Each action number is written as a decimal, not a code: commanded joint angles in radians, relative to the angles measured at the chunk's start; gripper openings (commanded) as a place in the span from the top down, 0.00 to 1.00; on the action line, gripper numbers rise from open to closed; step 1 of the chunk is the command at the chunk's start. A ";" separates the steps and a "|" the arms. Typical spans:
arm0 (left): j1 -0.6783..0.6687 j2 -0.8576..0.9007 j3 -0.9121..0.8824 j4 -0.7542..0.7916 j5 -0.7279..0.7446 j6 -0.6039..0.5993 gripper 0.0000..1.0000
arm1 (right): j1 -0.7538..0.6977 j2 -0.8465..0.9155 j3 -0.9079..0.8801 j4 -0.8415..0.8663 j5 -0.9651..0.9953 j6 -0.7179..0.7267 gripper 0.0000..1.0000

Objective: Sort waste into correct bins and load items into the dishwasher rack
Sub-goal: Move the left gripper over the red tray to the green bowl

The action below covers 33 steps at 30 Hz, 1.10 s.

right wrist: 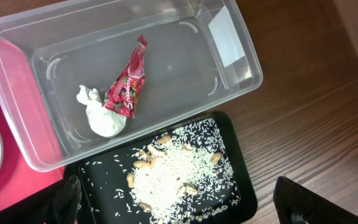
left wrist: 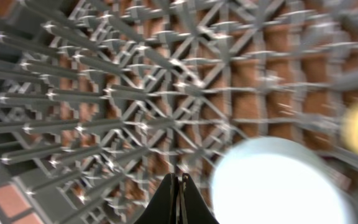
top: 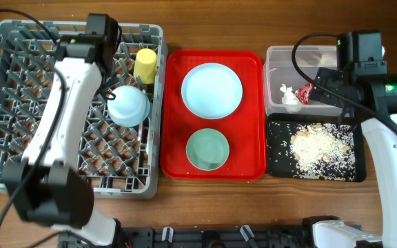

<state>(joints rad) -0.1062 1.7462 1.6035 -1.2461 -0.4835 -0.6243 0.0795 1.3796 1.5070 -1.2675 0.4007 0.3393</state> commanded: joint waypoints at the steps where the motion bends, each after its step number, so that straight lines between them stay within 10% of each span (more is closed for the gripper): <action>1: -0.064 -0.122 0.018 0.008 0.185 -0.008 0.96 | -0.002 -0.011 0.004 0.003 -0.003 0.001 0.00; 7: -0.211 -0.155 0.018 -0.002 0.439 0.108 0.92 | -0.002 -0.011 0.004 0.003 -0.003 0.001 0.00; 15: -0.467 -0.126 -0.071 0.020 0.569 0.145 0.47 | -0.002 -0.011 0.004 0.003 -0.003 0.001 0.00; 33: -0.825 -0.112 -0.500 0.593 0.447 0.084 0.54 | -0.002 -0.011 0.004 0.003 -0.003 0.001 0.00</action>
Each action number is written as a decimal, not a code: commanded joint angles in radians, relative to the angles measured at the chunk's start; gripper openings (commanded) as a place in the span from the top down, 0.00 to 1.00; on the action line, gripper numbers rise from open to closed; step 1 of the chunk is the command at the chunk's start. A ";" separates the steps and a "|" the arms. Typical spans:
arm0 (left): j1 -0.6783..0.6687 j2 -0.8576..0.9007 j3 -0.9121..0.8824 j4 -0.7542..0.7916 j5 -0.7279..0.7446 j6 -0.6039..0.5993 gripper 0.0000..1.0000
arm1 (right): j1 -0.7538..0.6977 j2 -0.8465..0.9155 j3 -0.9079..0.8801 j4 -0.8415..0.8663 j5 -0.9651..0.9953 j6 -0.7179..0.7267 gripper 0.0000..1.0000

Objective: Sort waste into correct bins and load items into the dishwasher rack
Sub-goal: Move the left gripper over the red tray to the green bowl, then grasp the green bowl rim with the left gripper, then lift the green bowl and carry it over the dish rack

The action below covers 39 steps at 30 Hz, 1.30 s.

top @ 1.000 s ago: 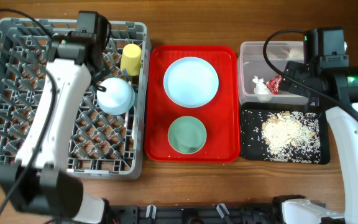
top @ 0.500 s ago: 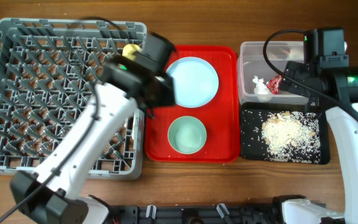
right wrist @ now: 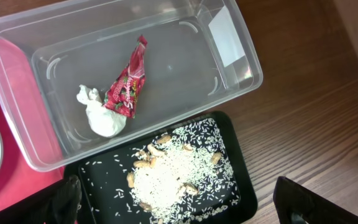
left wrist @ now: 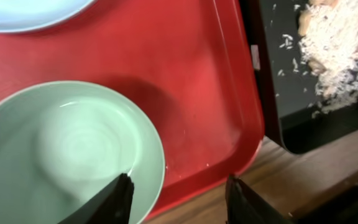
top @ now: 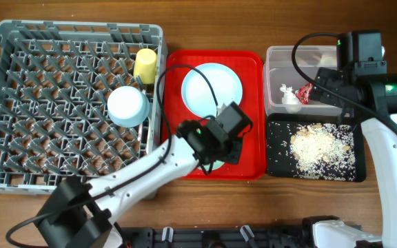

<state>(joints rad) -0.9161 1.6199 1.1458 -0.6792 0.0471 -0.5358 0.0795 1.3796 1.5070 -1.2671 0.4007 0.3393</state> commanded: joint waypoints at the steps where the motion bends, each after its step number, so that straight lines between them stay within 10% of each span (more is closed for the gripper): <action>1: -0.018 0.023 -0.050 0.034 -0.087 -0.004 0.54 | -0.002 -0.011 0.004 0.002 -0.003 0.001 0.00; 11: -0.018 0.130 -0.053 0.071 -0.043 -0.004 0.59 | -0.002 -0.011 0.004 0.002 -0.003 0.001 0.00; 25: 0.002 0.140 -0.040 0.049 -0.130 -0.003 0.96 | -0.002 -0.011 0.004 0.002 -0.003 0.001 0.00; 33: 0.074 -0.063 0.222 -0.282 -0.086 0.076 0.96 | -0.002 -0.011 0.004 0.002 -0.003 0.001 0.00; 39: 0.295 -0.266 0.411 -0.505 0.210 0.240 0.96 | -0.002 -0.011 0.004 0.002 -0.003 0.001 0.00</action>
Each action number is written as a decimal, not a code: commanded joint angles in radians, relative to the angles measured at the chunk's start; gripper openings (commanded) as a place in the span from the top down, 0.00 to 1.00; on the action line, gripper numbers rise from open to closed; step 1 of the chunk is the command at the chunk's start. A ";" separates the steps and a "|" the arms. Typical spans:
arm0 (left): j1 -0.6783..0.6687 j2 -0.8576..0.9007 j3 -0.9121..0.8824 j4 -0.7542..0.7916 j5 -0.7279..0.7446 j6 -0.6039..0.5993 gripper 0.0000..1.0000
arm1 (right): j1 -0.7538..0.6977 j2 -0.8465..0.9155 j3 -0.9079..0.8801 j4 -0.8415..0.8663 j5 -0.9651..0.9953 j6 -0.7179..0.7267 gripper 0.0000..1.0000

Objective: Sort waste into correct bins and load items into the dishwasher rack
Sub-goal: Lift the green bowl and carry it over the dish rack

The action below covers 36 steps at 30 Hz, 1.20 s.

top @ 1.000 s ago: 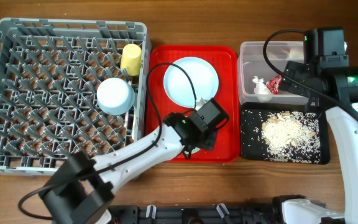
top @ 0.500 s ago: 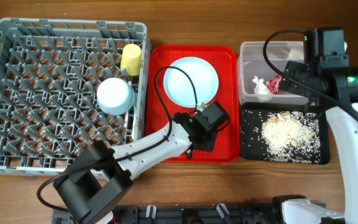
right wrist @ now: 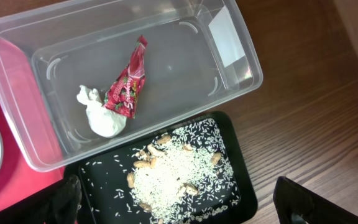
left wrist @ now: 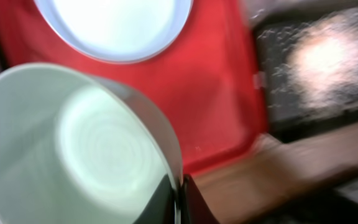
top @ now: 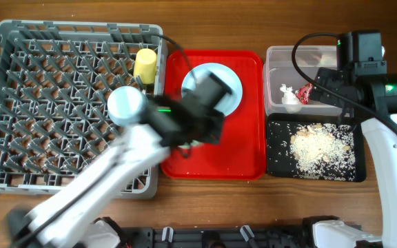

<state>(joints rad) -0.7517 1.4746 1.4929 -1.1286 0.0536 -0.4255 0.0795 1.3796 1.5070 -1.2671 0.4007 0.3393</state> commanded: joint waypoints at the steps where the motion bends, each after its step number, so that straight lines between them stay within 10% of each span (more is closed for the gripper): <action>1: 0.187 -0.148 0.063 -0.076 0.261 0.159 0.96 | -0.002 -0.011 0.004 0.002 -0.003 0.001 0.00; 13: 0.805 -0.126 -0.141 -0.281 1.064 0.671 0.96 | -0.002 -0.011 0.004 0.002 -0.003 0.001 0.00; 36: 1.144 -0.071 -0.585 -0.203 1.061 0.804 0.96 | -0.002 -0.011 0.004 0.003 -0.003 0.001 0.00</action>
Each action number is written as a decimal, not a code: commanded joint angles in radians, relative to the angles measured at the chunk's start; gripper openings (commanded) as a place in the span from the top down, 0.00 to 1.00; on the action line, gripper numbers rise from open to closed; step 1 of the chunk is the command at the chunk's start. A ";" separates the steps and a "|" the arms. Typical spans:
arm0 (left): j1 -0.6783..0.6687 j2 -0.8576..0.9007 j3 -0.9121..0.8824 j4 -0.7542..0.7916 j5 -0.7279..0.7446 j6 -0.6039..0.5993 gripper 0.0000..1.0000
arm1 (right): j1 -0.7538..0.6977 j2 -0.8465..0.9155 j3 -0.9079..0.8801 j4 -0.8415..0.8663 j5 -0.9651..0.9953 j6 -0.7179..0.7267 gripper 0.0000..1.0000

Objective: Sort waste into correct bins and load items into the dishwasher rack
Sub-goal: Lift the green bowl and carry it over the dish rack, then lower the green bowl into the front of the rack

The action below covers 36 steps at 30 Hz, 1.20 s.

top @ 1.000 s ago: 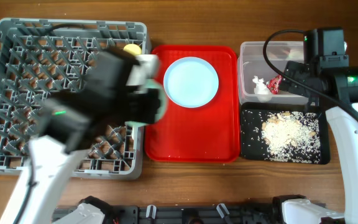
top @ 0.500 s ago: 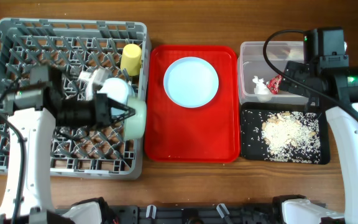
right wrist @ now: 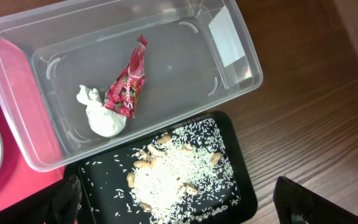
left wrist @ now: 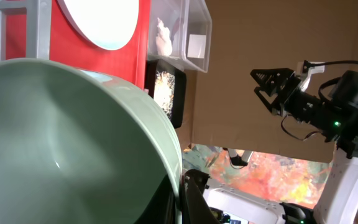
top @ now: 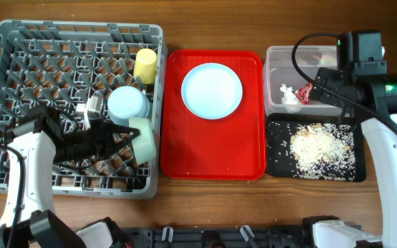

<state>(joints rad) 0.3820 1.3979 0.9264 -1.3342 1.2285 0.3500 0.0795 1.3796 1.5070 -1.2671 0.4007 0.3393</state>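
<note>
My left gripper (top: 131, 135) is shut on the rim of the pale green bowl (top: 143, 138), which is tipped on its side at the right part of the grey dishwasher rack. In the left wrist view the green bowl (left wrist: 67, 137) fills the left and the left gripper (left wrist: 180, 190) pinches its rim. An upturned light blue bowl (top: 128, 103) and a yellow cup (top: 145, 64) sit in the rack. A pale blue plate (top: 212, 90) lies on the red tray (top: 216, 155). My right gripper (right wrist: 180, 202) hangs open over the bins.
A clear bin (right wrist: 229, 81) holds a red wrapper (right wrist: 127, 84) and a white tissue wad (right wrist: 101, 115). In front of it a black tray (right wrist: 229, 193) carries rice and peanuts (right wrist: 173, 171). Bare wooden table lies to the right.
The left gripper held the green bowl over the tray's left side; now it holds the bowl, tipped on its side, in the rack just below the light blue bowl. The right arm is unchanged.
First my left gripper was shut and empty over the rack, with the green bowl on the red tray. Then it stood open around the bowl's rim on the tray. Then it was shut on the bowl, lifted, and now the bowl is at the rack.
</note>
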 commanded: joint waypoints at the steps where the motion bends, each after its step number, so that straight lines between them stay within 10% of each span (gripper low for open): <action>1: 0.014 0.006 -0.018 0.003 -0.127 0.028 0.96 | -0.002 -0.011 0.004 0.003 -0.003 0.001 0.00; 26: 0.048 0.003 0.153 -0.123 -0.319 0.029 0.96 | -0.002 -0.011 0.004 0.003 -0.007 0.001 0.00; 31: 0.048 -0.002 0.175 -0.355 -0.036 0.303 0.96 | -0.002 -0.011 0.004 0.003 -0.007 0.001 0.00; 36: 0.036 -0.010 0.177 -0.352 -0.127 0.290 0.96 | -0.002 -0.011 0.004 0.003 -0.007 0.001 0.00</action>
<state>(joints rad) 0.4252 1.3975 1.0805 -1.6833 1.1015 0.5533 0.0795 1.3796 1.5070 -1.2671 0.4004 0.3393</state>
